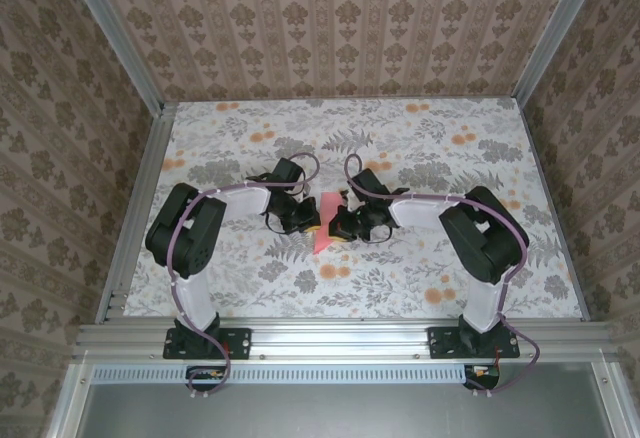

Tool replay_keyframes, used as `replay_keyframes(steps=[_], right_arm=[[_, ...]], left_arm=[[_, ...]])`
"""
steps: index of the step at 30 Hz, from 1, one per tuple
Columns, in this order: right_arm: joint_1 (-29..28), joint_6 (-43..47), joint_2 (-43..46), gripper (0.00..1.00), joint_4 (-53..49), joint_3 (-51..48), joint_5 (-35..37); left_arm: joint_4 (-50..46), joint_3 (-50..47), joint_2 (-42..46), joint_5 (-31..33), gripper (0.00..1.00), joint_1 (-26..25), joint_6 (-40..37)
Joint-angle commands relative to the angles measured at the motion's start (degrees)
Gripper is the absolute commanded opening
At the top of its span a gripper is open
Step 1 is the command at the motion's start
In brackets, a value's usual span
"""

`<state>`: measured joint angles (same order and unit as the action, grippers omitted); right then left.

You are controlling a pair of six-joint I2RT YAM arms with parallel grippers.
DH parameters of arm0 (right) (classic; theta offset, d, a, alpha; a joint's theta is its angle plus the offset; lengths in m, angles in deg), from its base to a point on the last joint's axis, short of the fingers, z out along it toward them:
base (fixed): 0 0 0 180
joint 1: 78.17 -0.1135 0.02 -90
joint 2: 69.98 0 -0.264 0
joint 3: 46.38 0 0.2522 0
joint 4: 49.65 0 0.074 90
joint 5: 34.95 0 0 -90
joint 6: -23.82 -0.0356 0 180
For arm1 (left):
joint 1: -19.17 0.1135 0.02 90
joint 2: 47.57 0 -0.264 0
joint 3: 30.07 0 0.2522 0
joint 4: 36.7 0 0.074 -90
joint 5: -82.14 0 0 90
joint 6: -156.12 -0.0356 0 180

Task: Fold a paper plane with a square sheet of paper (pick it up from the middle)
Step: Third fold the triangle at the center of the table.

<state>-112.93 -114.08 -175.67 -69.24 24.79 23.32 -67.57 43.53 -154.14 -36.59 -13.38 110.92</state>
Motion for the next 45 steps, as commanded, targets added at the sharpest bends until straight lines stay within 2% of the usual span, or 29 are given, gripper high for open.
replay_keyframes(steps=[1,8,15,21,28,36,45], right_arm=[[-1.59,-0.01,0.33,0.02,0.62,-0.33,0.87],[-2.94,-1.50,-3.35,0.02,2.05,-1.41,1.17],[-2.94,-0.05,-3.94,0.01,-1.42,0.32,2.51],[-3.59,0.00,-0.80,0.02,4.45,-1.24,-0.98],[-4.87,-1.70,-2.62,0.02,6.90,-1.73,-1.50],[-5.31,-2.99,-5.91,0.01,5.08,-2.37,1.48],[-6.50,-2.55,-0.91,0.03,12.33,-4.70,-0.97]], left_arm=[[-2.63,0.16,-2.25,1.57,0.01,-0.33,-1.03],[-2.47,-0.06,-2.16,1.66,0.01,-0.45,-0.86],[-2.07,-0.29,-2.16,1.66,0.01,-0.48,-0.59],[-2.23,-0.27,-2.07,1.83,0.01,-0.49,-0.48],[-1.50,-0.79,-1.90,2.19,0.01,-0.49,0.50],[-0.37,-2.20,-1.21,2.71,0.01,-0.58,1.65],[0.31,-3.41,-0.66,3.50,0.01,-0.58,2.50]])
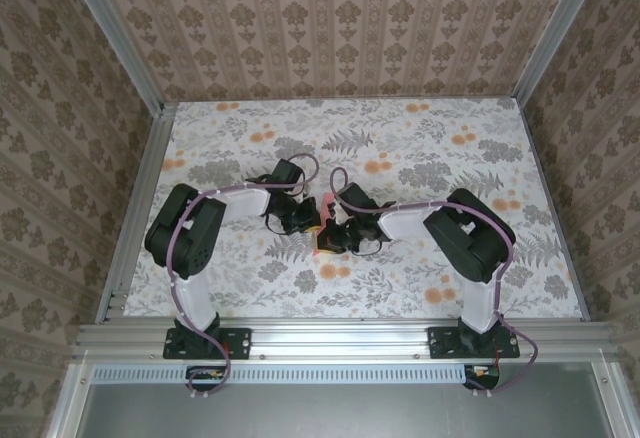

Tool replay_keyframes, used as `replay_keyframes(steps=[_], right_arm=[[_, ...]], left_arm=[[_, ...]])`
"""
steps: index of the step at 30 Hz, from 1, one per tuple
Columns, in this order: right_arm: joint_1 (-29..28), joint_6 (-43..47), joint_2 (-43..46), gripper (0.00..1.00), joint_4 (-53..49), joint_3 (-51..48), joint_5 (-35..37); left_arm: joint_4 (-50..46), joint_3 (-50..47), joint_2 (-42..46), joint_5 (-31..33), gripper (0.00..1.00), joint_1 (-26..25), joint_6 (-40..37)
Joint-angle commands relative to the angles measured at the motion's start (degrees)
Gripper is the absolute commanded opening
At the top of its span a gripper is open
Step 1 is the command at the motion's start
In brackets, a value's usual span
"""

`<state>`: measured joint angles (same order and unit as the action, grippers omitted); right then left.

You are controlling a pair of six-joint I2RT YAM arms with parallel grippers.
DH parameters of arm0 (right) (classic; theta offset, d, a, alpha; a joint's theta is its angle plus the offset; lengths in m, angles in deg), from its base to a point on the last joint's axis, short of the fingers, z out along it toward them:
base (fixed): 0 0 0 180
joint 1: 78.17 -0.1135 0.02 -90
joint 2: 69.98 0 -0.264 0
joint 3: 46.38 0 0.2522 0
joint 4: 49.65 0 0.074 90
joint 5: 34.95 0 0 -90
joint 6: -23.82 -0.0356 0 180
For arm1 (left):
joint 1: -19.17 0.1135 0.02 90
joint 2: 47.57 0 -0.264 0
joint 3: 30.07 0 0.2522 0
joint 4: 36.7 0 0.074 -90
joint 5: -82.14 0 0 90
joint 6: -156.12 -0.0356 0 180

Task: Fold a paper plane with a square sheet of paper (pick it up from the middle)
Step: Third fold the triangle at the center of the table.

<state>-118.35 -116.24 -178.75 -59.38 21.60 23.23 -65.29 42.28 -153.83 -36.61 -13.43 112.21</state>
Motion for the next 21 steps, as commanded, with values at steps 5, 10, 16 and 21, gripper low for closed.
replay_keyframes(steps=[5,10,16,21], right_arm=[[-1.62,-0.72,1.05,0.04,3.39,-1.24,-2.21],[-1.93,-1.08,-0.53,0.03,1.45,-1.05,-0.56],[-1.86,-1.57,-3.08,0.02,-2.17,-0.27,1.20],[-1.45,-0.30,2.25,0.04,-2.10,-0.11,1.37]], left_arm=[[-0.99,-2.77,-1.14,3.57,0.01,-0.54,1.73],[-0.12,-3.48,-1.32,3.44,0.01,-0.62,2.27],[0.20,-3.97,-0.93,3.54,0.01,-0.63,2.33],[0.59,-4.40,-0.48,3.70,0.01,-0.62,2.09]])
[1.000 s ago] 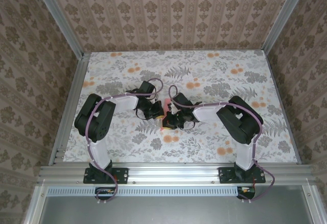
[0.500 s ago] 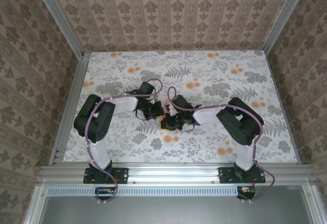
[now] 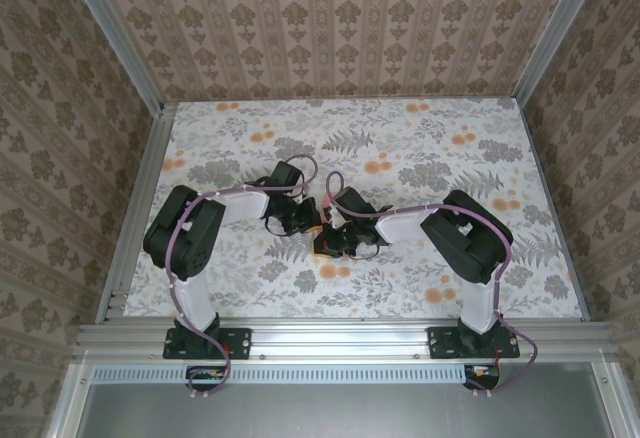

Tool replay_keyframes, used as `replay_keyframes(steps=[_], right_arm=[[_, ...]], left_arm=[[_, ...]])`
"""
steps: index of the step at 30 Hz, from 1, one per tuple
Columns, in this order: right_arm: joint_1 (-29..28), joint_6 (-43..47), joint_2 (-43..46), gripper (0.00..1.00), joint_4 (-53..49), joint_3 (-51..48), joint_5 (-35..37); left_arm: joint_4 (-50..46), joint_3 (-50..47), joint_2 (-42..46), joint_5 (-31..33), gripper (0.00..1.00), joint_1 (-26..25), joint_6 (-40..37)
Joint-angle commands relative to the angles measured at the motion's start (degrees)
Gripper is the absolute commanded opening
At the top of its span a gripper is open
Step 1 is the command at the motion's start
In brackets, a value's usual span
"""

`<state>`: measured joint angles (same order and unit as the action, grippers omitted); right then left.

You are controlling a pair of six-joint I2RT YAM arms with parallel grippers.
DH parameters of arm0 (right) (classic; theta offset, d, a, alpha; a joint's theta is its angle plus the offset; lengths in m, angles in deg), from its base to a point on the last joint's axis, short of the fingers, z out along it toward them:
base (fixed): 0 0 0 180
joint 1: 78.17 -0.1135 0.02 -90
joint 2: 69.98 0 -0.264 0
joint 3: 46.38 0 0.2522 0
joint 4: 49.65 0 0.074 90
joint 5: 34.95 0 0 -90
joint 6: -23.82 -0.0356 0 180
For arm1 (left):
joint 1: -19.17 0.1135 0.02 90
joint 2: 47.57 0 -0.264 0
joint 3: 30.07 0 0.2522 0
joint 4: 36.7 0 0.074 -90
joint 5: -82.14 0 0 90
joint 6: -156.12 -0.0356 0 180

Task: Fold a paper plane with a square sheet of paper (pick it up from the middle)
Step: Third fold the triangle at the center of the table.

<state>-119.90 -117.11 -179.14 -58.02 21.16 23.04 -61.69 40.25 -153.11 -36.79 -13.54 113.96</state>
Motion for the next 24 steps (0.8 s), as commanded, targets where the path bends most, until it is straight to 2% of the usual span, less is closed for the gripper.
replay_keyframes(steps=[1,5,8,14,24], right_arm=[[0.47,0.62,4.66,0.06,-2.79,0.03,1.54],[2.98,2.27,10.85,0.10,-3.65,-1.16,2.64],[5.30,5.78,12.21,0.11,-5.78,-1.55,4.36],[8.90,9.70,8.13,0.10,-7.97,1.16,3.10],[10.01,10.62,2.70,0.09,-9.42,2.12,3.86]], left_arm=[[-2.93,-2.40,-1.23,3.92,0.01,-0.56,0.24],[-2.48,-2.22,-1.34,4.11,0.01,-0.52,-0.80],[-2.40,-1.75,-1.70,4.23,0.01,-0.51,-1.63],[-3.13,-0.56,-1.73,3.64,0.01,-0.51,-2.73],[-3.10,0.10,-1.47,2.47,0.02,-0.87,-4.22]])
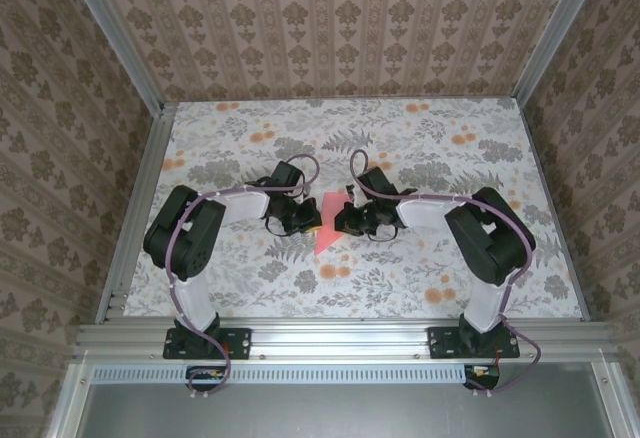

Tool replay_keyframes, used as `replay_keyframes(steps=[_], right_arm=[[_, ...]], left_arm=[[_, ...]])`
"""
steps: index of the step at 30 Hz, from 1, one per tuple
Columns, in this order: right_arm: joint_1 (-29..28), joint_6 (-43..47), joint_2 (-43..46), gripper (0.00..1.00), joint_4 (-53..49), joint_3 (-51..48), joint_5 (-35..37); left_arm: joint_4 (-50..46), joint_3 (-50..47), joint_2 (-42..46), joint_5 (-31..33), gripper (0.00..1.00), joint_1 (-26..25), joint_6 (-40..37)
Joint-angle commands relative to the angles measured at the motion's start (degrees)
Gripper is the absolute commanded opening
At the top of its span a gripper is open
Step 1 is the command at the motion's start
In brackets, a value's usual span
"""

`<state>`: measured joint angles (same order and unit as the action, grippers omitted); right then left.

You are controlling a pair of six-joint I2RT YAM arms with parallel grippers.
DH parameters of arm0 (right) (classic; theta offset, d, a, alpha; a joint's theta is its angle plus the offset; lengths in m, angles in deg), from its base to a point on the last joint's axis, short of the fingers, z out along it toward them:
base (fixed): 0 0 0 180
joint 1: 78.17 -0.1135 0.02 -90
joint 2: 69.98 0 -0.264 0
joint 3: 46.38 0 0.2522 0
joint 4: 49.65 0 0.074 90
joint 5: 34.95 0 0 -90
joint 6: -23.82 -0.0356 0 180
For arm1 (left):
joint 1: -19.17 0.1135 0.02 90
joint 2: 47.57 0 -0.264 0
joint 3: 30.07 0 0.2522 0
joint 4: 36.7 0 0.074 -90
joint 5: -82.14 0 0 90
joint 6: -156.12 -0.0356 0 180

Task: Fold a paper plane with a square sheet of paper (pick it up from the middle)
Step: Third fold the triangle at the center of the table.

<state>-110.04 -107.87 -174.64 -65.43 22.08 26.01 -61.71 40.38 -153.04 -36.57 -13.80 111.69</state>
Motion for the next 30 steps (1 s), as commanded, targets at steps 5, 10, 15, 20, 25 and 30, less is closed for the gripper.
replay_keyframes(steps=[5,10,15,20,25,30], right_arm=[[0.24,-0.52,-3.70,0.08,-1.12,-0.26,3.03],[0.24,-3.22,-4.40,0.07,0.59,-2.30,4.42],[0.24,-4.70,-4.28,0.07,0.80,-2.75,4.86],[0.24,-5.04,-4.31,0.07,0.41,-2.40,4.78],[0.24,-4.98,-4.14,0.07,0.37,-2.32,4.69],[0.27,-4.80,-4.22,0.07,0.37,-2.31,4.52]], left_arm=[[-2.73,0.95,-0.54,1.36,0.03,-1.00,-2.65],[-2.47,2.24,1.49,0.87,0.06,-1.70,-3.45],[-2.29,1.21,6.09,1.62,0.13,-2.86,-3.47],[-1.60,-2.64,8.26,2.38,0.15,-4.44,-1.97],[-0.81,-5.06,6.75,2.68,0.13,-5.35,-0.79],[-1.22,-5.66,4.29,4.31,0.10,-5.35,-0.67]])
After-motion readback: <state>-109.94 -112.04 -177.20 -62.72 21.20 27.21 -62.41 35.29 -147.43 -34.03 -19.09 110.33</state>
